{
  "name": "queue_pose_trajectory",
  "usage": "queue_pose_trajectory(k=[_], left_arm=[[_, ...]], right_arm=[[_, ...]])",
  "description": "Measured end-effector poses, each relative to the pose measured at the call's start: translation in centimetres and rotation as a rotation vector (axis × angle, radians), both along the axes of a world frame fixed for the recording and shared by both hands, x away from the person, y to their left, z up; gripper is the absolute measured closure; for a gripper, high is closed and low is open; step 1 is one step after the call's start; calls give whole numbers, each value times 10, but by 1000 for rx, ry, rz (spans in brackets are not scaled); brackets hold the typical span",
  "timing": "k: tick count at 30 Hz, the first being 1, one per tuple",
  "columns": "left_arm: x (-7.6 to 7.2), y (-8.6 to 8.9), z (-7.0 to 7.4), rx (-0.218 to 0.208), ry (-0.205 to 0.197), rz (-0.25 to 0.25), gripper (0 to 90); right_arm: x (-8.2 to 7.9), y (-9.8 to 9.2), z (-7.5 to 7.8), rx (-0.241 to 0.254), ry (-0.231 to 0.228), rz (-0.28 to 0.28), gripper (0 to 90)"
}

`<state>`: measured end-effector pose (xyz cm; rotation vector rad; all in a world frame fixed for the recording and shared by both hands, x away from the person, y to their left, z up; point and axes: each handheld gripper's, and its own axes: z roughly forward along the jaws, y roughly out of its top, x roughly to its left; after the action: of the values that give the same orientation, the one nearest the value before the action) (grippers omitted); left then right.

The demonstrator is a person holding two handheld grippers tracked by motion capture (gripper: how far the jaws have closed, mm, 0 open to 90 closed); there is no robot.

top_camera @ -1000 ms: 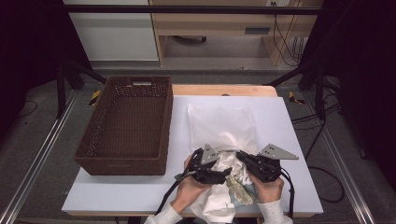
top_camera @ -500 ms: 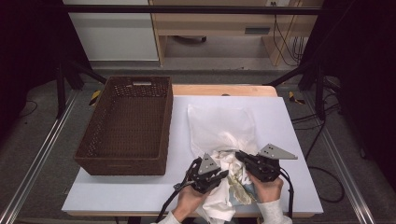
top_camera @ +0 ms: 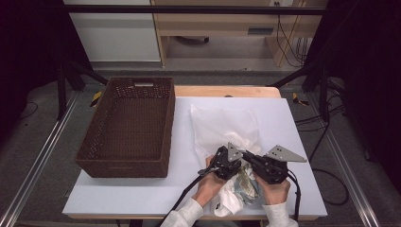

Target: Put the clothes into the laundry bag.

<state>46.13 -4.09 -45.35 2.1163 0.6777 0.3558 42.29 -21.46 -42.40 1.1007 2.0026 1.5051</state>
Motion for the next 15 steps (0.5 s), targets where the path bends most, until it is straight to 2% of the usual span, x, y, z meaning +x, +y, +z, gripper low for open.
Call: queue_pose_trajectory(k=[2, 3, 4, 5, 6, 7, 8, 10, 11, 12, 13, 14, 15], left_arm=[[-2, 3, 0, -10, -11, -5, 792], [-3, 8, 1, -33, 1, -5, 762], [-3, 8, 1, -33, 1, -5, 720], [-6, 18, 5, -63, 6, 4, 646], [-9, 24, 8, -81, 10, 16, 532], [-11, 31, 11, -97, 14, 27, 394], [-11, 31, 11, -97, 14, 27, 298], [-22, 54, 15, -133, 40, 20, 267], [-26, 61, 15, -135, 38, 24, 259], [-26, 61, 15, -135, 38, 24, 257], [-34, 72, 10, -124, 42, 33, 255], [-34, 72, 10, -124, 42, 33, 257], [-38, 78, 0, -135, 71, 21, 296]], right_arm=[[1, 0, -3, 4, 19, 3, 888], [2, 3, -5, -11, 26, 3, 888], [2, 3, -5, -11, 26, 3, 888], [3, 6, -7, -23, 28, 8, 888], [3, 6, -7, -28, 29, 9, 888], [3, 6, -8, -30, 29, 8, 888], [3, 6, -8, -30, 29, 8, 888], [3, 6, -8, -19, 32, 13, 888], [3, 6, -8, -23, 30, 14, 888], [3, 7, -8, -23, 30, 14, 888], [3, 7, -8, -23, 31, 15, 888], [3, 7, -8, -23, 31, 15, 888], [3, 8, -8, -23, 30, 15, 888]])
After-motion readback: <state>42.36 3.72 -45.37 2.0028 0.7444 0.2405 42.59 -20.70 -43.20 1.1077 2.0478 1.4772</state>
